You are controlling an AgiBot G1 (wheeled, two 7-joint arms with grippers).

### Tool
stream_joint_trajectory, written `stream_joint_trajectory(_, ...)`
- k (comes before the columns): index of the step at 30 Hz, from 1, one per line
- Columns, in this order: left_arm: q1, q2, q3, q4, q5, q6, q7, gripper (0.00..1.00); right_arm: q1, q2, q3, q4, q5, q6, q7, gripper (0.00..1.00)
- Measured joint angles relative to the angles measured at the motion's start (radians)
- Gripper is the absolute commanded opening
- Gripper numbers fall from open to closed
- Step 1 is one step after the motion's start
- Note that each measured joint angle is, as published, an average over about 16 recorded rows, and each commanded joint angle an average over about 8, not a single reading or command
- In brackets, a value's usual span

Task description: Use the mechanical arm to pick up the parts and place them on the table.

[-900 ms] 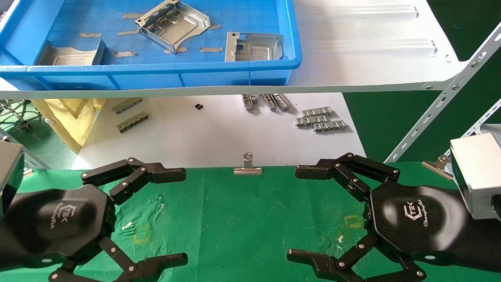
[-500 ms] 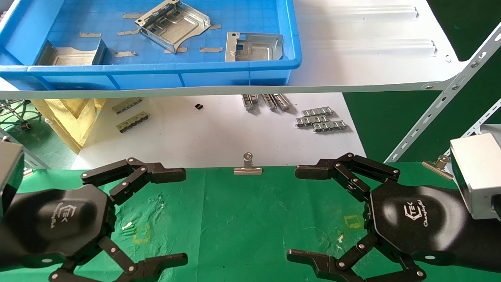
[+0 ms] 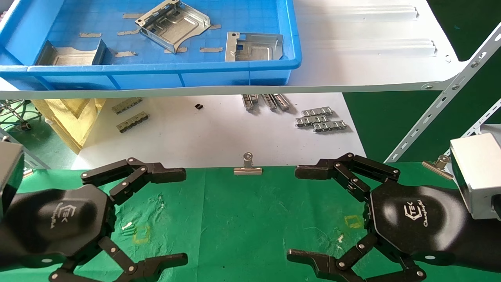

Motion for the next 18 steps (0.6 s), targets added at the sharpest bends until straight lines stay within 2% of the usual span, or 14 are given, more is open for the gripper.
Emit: stream_joint_trajectory(18,0.000,0.000,0.000,0.000,0.000,0.000,0.000,1.00,0.000,0.000,0.000,0.000,0.000,0.000,0.000,1.00)
